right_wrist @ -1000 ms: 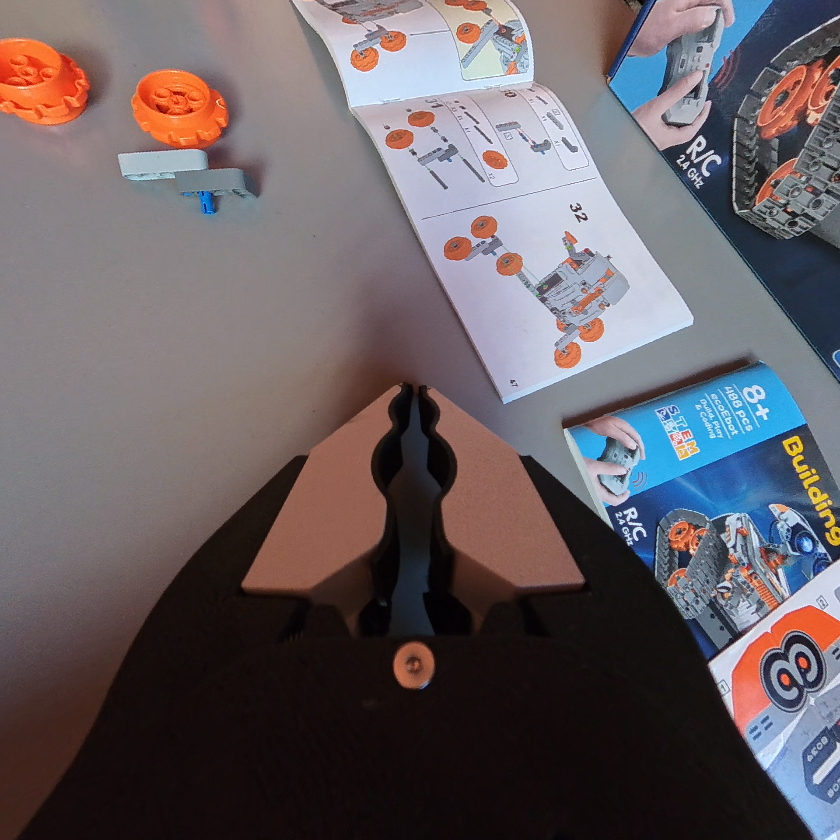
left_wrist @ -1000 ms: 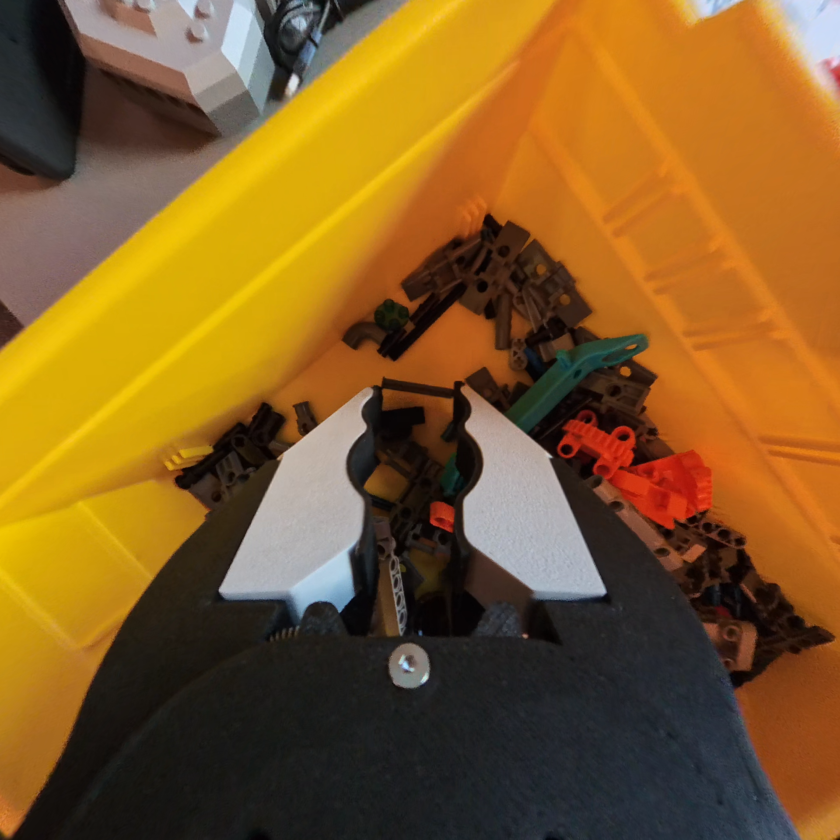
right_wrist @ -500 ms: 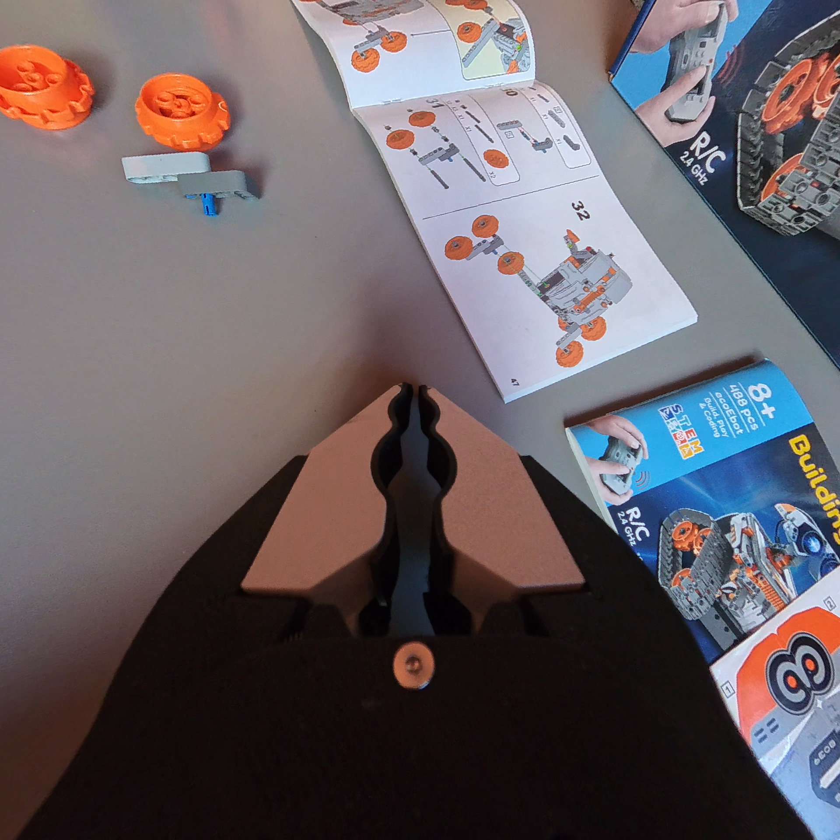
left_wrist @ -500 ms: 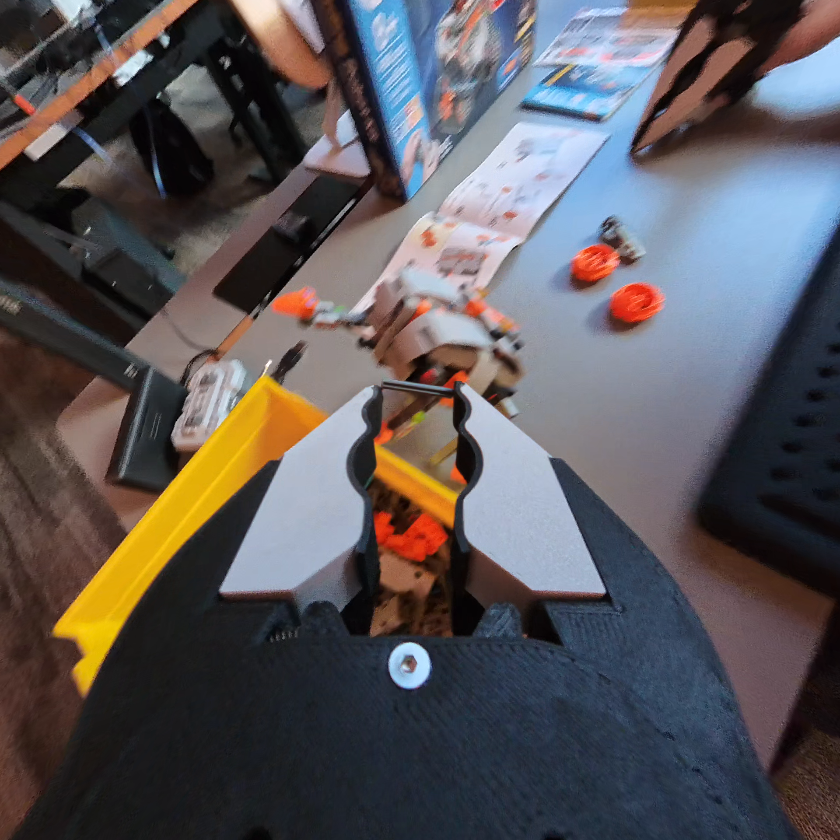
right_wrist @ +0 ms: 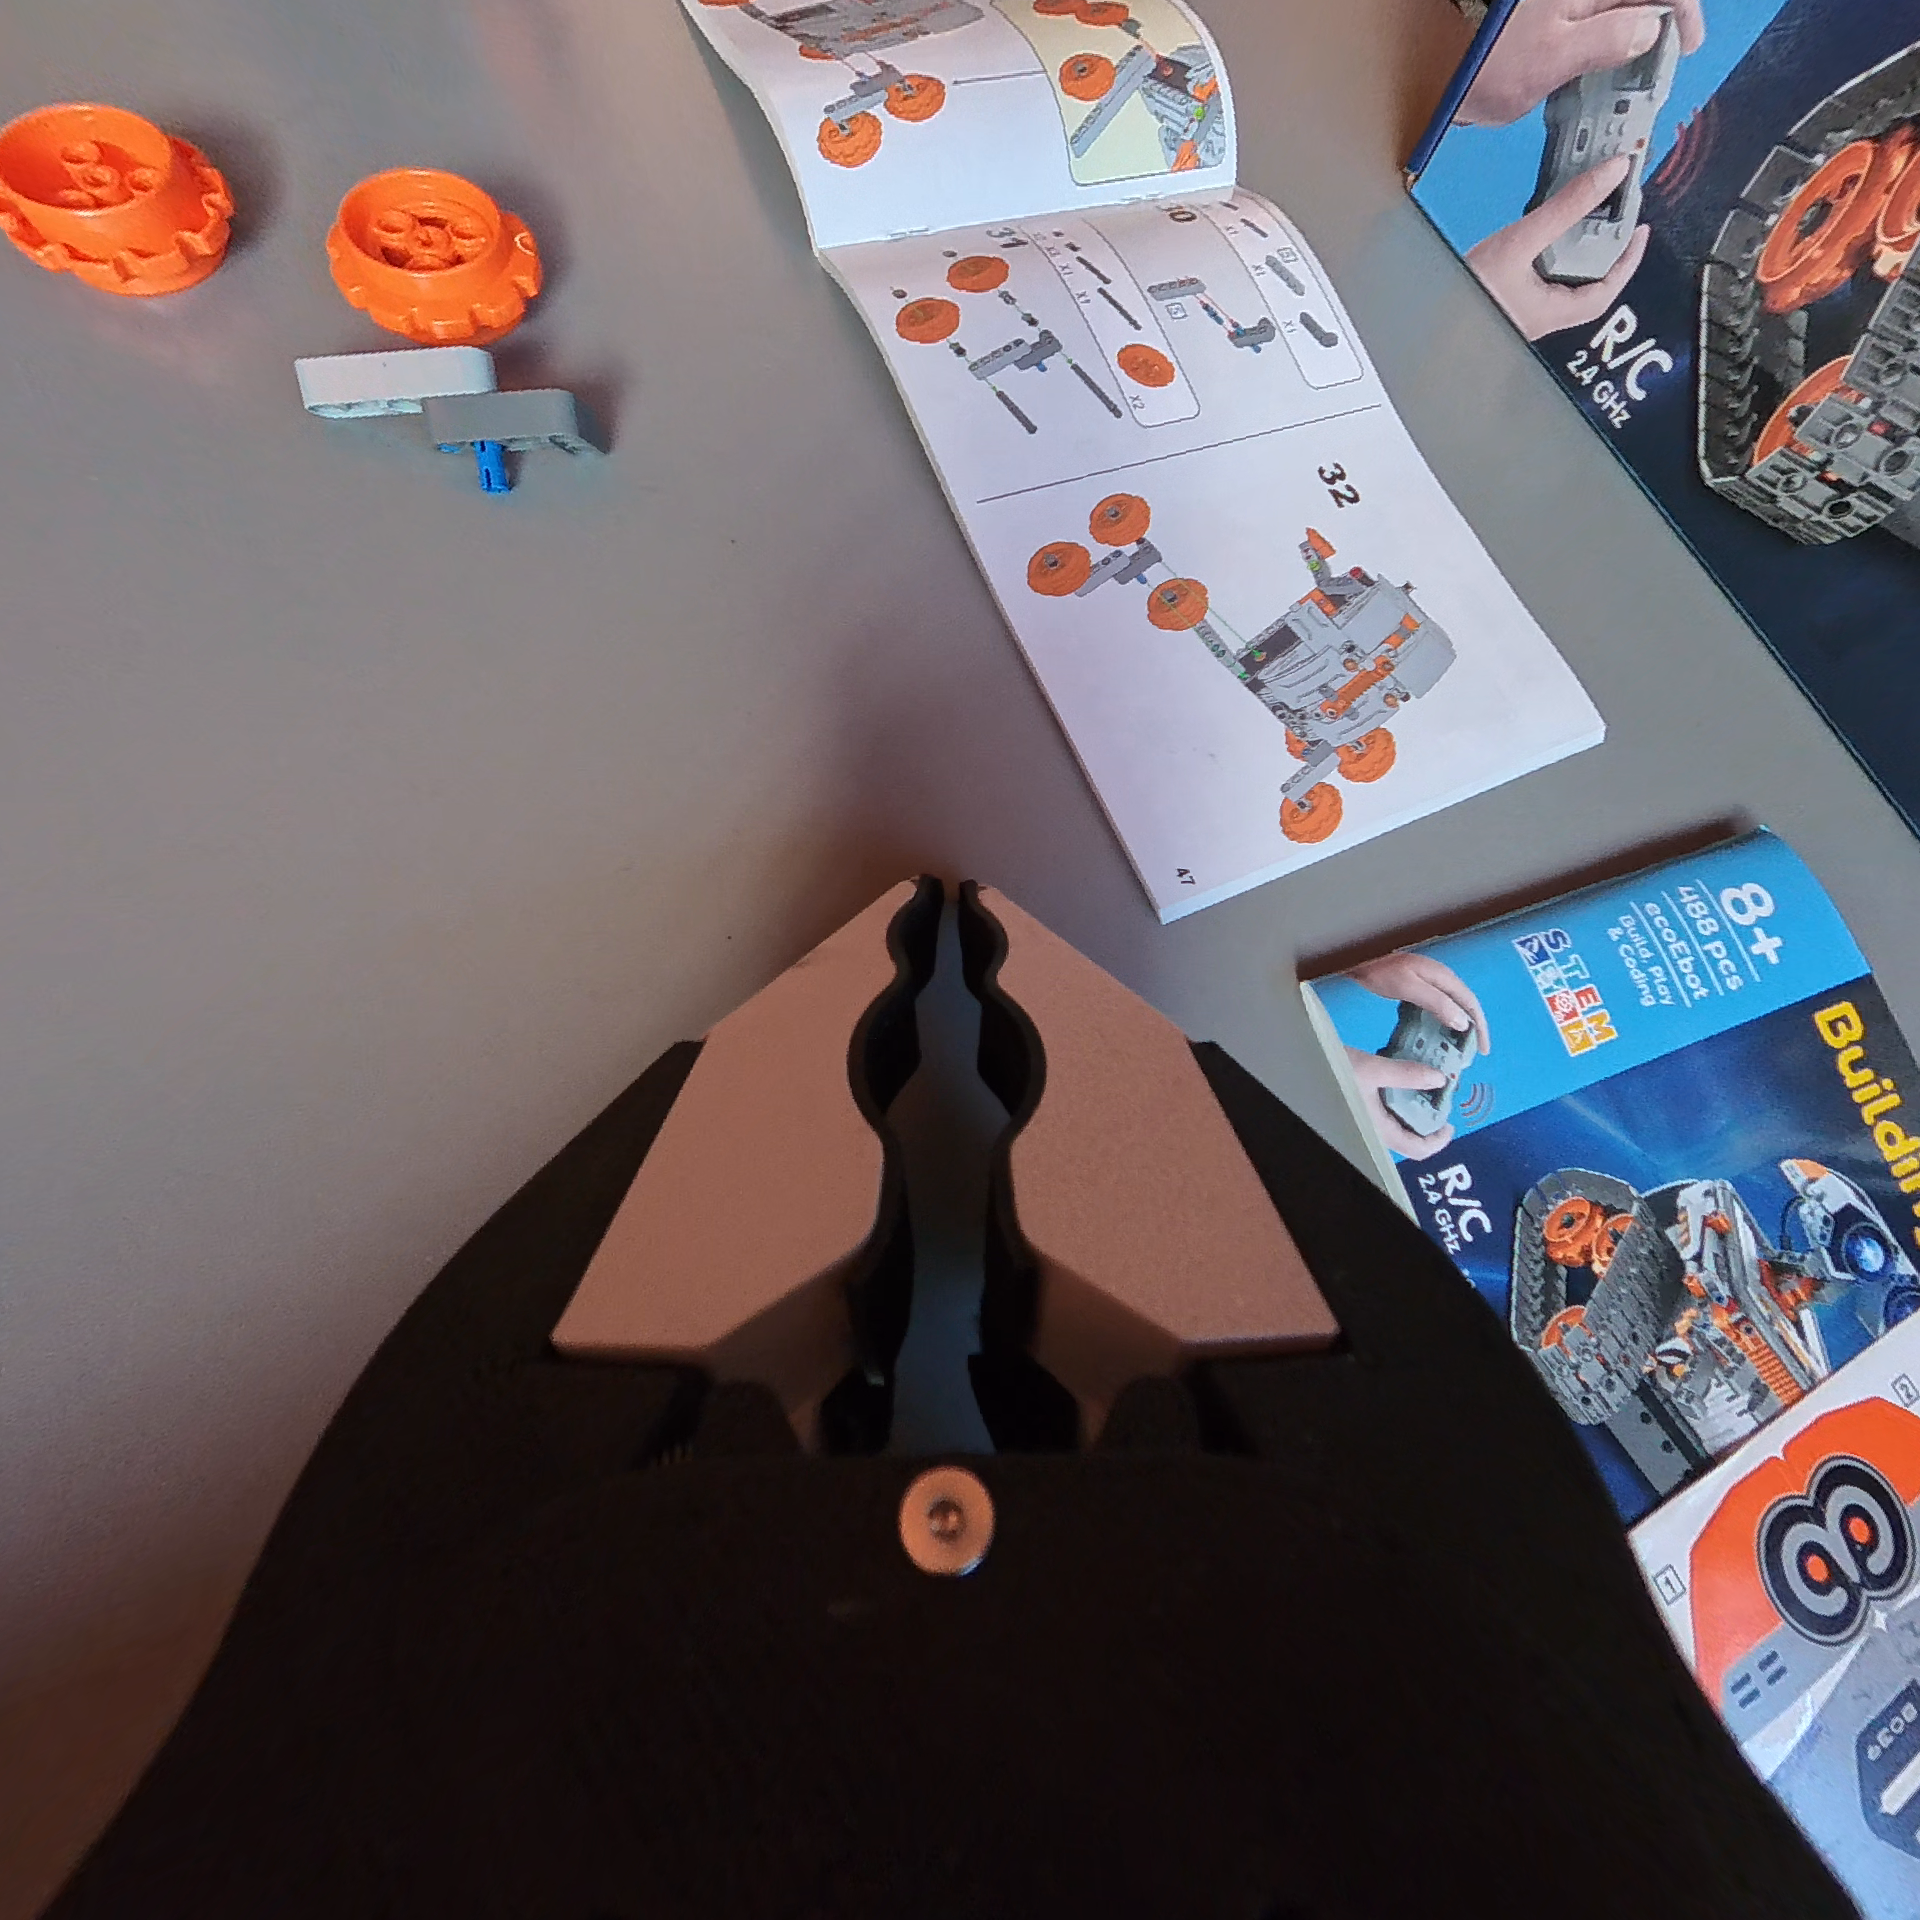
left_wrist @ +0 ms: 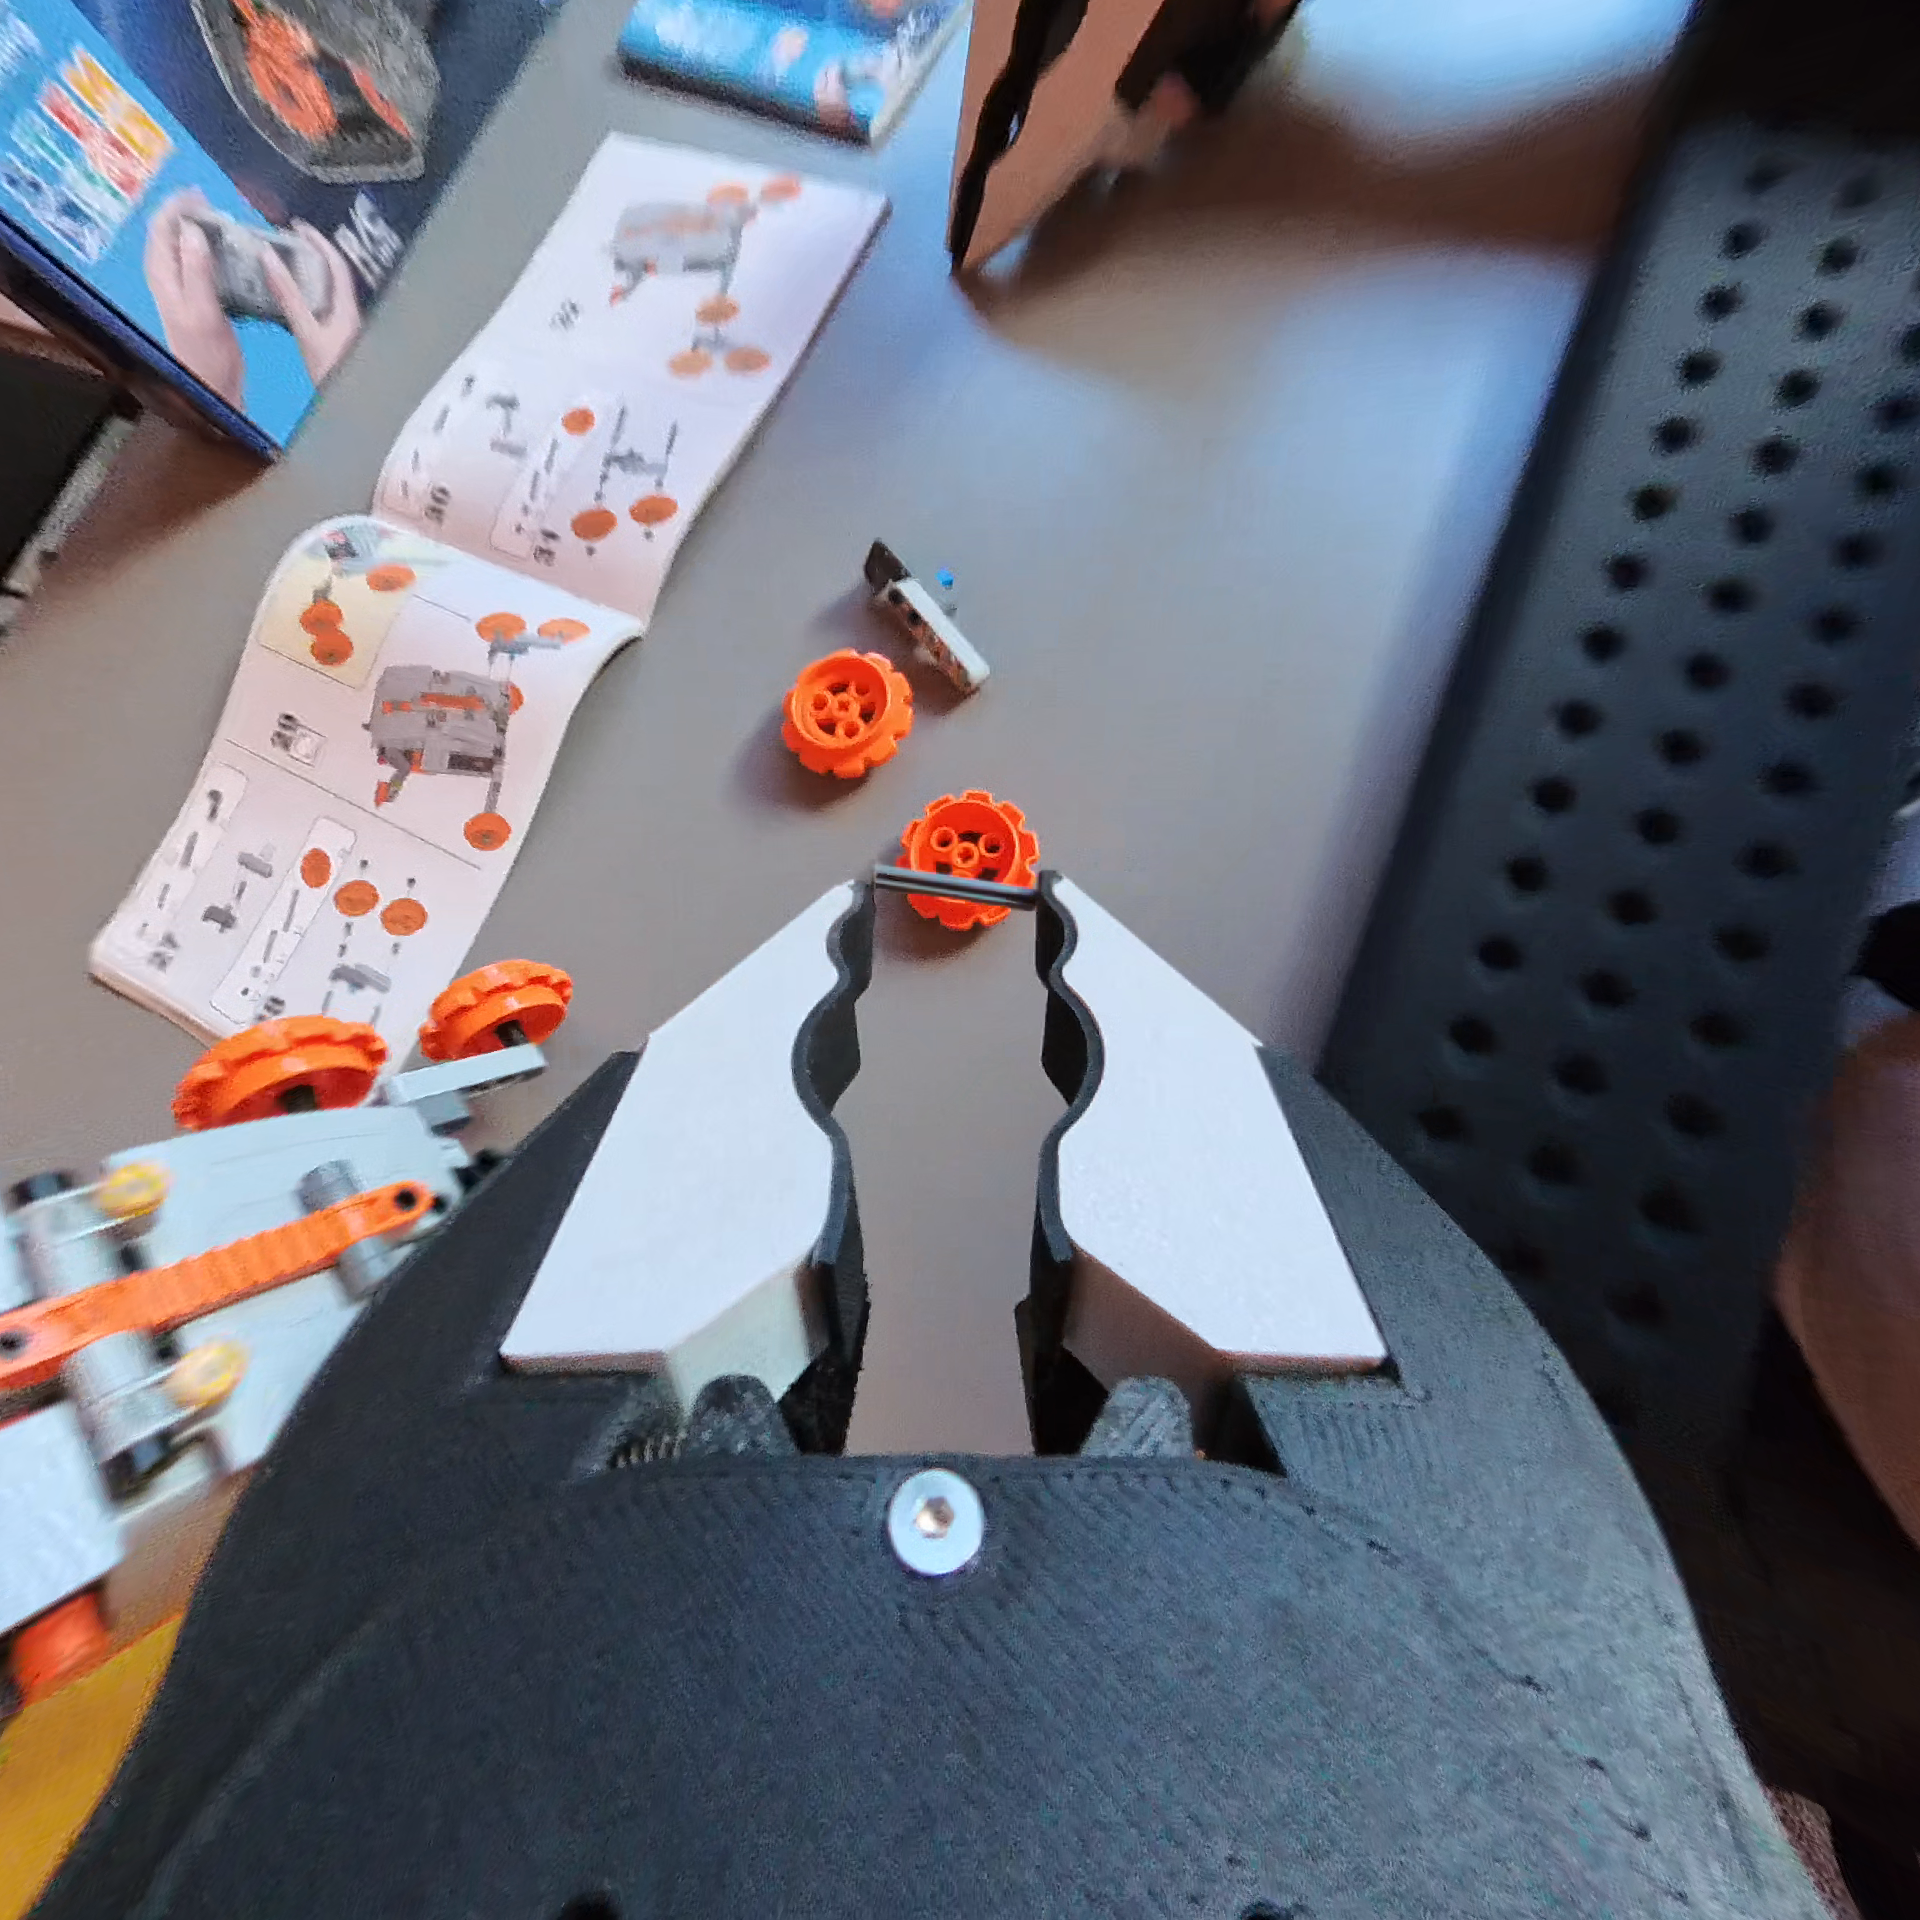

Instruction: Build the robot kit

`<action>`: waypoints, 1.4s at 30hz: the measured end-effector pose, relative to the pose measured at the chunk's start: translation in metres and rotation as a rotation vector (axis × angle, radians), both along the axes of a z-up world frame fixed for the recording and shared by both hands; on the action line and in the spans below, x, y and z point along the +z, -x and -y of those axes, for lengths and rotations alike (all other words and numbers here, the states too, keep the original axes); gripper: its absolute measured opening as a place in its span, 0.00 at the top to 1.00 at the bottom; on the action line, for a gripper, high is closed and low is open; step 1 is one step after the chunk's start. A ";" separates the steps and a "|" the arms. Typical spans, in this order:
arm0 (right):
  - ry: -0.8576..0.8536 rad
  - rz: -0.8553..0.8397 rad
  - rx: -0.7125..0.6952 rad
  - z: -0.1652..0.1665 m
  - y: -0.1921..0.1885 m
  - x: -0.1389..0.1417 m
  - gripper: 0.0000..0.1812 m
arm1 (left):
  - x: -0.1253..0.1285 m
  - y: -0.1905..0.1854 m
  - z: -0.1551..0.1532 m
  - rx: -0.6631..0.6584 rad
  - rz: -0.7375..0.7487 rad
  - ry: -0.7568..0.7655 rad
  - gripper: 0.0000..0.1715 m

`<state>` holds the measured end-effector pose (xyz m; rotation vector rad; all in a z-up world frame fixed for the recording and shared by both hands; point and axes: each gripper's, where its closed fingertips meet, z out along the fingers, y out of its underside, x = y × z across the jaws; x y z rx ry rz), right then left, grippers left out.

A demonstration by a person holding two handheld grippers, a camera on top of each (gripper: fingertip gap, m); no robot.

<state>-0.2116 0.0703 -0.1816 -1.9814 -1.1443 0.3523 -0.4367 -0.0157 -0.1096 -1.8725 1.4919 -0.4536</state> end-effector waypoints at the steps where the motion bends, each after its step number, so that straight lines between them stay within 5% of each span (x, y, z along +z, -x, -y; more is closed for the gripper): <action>1: 0.000 0.000 0.000 0.000 0.000 0.000 0.98 | -0.008 -0.004 0.000 0.004 -0.015 0.006 0.83; 16: 0.024 -0.016 0.005 0.001 0.004 0.000 0.97 | -0.062 0.002 -0.011 0.057 -0.187 0.058 0.83; 33: 0.030 -0.021 0.011 0.003 0.004 0.000 0.96 | -0.074 0.007 -0.006 0.037 -0.210 0.151 0.79; 37: 0.033 -0.023 0.015 0.004 0.004 0.000 0.96 | -0.043 0.008 -0.003 0.053 -0.141 0.104 0.79; 42: 0.035 -0.024 0.017 0.004 0.004 0.000 0.96 | 0.051 0.049 -0.011 0.182 0.031 -0.072 0.80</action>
